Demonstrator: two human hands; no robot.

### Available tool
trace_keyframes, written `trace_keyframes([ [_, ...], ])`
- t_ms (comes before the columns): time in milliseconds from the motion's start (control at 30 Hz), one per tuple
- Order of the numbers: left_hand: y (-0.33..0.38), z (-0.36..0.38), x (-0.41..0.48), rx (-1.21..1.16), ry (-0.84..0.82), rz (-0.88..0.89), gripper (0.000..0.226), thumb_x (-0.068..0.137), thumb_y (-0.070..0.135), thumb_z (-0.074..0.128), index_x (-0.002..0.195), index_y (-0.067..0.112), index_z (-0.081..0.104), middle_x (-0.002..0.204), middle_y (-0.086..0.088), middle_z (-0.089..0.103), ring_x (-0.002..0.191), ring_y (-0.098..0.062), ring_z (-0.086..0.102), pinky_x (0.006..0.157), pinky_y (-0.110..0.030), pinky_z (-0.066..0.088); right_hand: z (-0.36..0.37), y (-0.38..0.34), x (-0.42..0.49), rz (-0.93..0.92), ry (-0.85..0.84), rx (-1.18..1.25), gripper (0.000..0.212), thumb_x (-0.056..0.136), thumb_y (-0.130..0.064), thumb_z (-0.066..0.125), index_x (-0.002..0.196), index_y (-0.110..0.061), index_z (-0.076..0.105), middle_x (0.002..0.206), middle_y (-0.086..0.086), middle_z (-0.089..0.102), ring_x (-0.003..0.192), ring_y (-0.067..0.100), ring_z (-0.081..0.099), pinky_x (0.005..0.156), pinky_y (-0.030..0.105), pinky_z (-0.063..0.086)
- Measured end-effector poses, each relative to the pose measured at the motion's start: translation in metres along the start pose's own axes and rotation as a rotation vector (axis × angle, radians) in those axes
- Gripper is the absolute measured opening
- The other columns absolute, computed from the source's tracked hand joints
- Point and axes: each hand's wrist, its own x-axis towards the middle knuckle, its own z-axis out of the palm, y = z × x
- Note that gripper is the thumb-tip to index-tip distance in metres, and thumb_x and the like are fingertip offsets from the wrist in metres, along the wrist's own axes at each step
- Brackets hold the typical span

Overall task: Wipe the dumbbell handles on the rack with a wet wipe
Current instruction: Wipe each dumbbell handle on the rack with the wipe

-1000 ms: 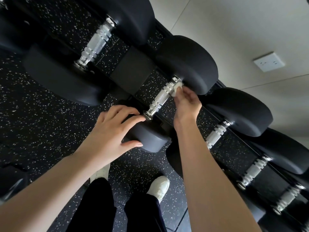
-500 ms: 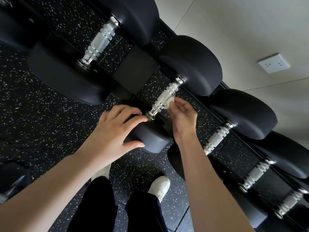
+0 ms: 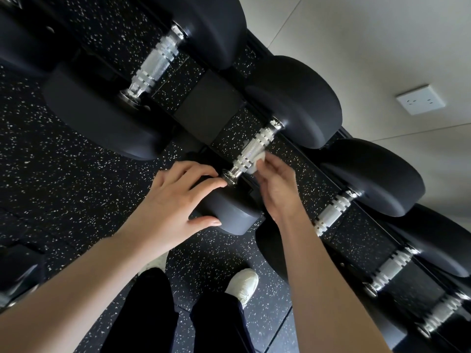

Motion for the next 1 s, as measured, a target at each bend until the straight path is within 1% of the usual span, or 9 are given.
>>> trace_keyframes([
  [67,0.001,0.0,0.0,0.005,-0.002,-0.002,0.063,0.068,0.049,0.067,0.125,0.028,0.052,0.128,0.009,0.048,0.12,-0.018,0.038,0.087,-0.03,0.026,0.0,0.01,-0.009,0.049,-0.048,-0.12,0.031,0.088,0.005,0.055,0.118,0.004,0.054,0.095,0.012,0.066,0.086,0.021,0.064,0.088,0.037,0.052],
  [167,0.002,0.0,0.0,0.01,0.001,-0.001,0.064,0.067,0.047,0.071,0.125,0.026,0.053,0.127,0.007,0.049,0.12,-0.019,0.038,0.087,-0.035,0.033,0.001,0.012,-0.013,0.069,-0.058,-0.228,0.025,0.086,0.007,0.056,0.11,0.0,0.057,0.085,0.009,0.066,0.081,0.022,0.062,0.094,0.044,0.048],
  [300,0.002,0.0,0.0,0.003,0.001,-0.001,0.065,0.066,0.045,0.074,0.125,0.026,0.053,0.128,0.007,0.049,0.121,-0.019,0.038,0.087,-0.037,0.033,0.002,0.009,-0.015,0.069,-0.051,-0.322,0.024,0.084,0.007,0.06,0.106,0.0,0.06,0.084,0.009,0.068,0.075,0.019,0.062,0.092,0.043,0.048],
  [400,0.002,0.0,0.0,0.01,0.003,0.001,0.065,0.067,0.047,0.072,0.125,0.027,0.052,0.128,0.007,0.049,0.121,-0.019,0.038,0.088,-0.037,0.032,0.003,0.01,-0.023,0.062,0.057,-0.322,0.023,0.081,0.003,0.066,0.103,-0.004,0.064,0.091,0.013,0.071,0.082,0.023,0.065,0.092,0.043,0.05],
  [533,0.002,0.0,0.0,0.003,0.015,0.003,0.063,0.067,0.05,0.067,0.124,0.028,0.051,0.127,0.007,0.049,0.12,-0.019,0.038,0.088,-0.037,0.033,0.006,0.009,-0.036,-0.053,0.175,-0.319,0.022,0.078,0.001,0.071,0.092,-0.016,0.069,0.091,0.006,0.072,0.082,0.016,0.068,0.079,0.028,0.054],
  [633,0.002,0.001,0.001,0.004,0.021,0.004,0.064,0.066,0.048,0.072,0.124,0.028,0.05,0.126,0.007,0.049,0.12,-0.019,0.037,0.088,-0.038,0.033,0.017,0.012,-0.039,-0.15,0.207,-0.427,0.022,0.074,-0.003,0.076,0.085,-0.021,0.07,0.091,-0.001,0.071,0.079,0.008,0.065,0.071,0.016,0.049],
  [767,0.002,0.0,0.001,-0.002,0.035,0.012,0.064,0.066,0.049,0.069,0.123,0.027,0.05,0.125,0.006,0.049,0.119,-0.019,0.037,0.088,-0.04,0.036,0.032,0.009,-0.034,-0.281,0.206,-0.689,0.018,0.072,-0.008,0.078,0.088,-0.012,0.072,0.093,0.007,0.067,0.068,0.005,0.056,0.065,0.011,0.046],
  [867,0.0,0.001,0.0,0.002,0.038,0.02,0.064,0.067,0.049,0.068,0.123,0.026,0.051,0.125,0.005,0.05,0.119,-0.019,0.038,0.088,-0.041,0.036,0.036,0.003,-0.029,-0.434,0.138,-0.912,0.012,0.073,-0.008,0.078,0.084,-0.012,0.075,0.09,0.007,0.064,0.063,0.003,0.054,0.062,0.006,0.042],
  [1000,0.0,0.003,0.0,-0.005,0.056,0.025,0.065,0.066,0.048,0.071,0.124,0.027,0.05,0.126,0.006,0.05,0.119,-0.019,0.039,0.086,-0.038,0.032,0.034,0.0,-0.023,-0.557,0.103,-1.135,0.012,0.074,-0.004,0.076,0.085,-0.009,0.075,0.093,0.009,0.063,0.068,0.014,0.057,0.064,0.008,0.041],
])
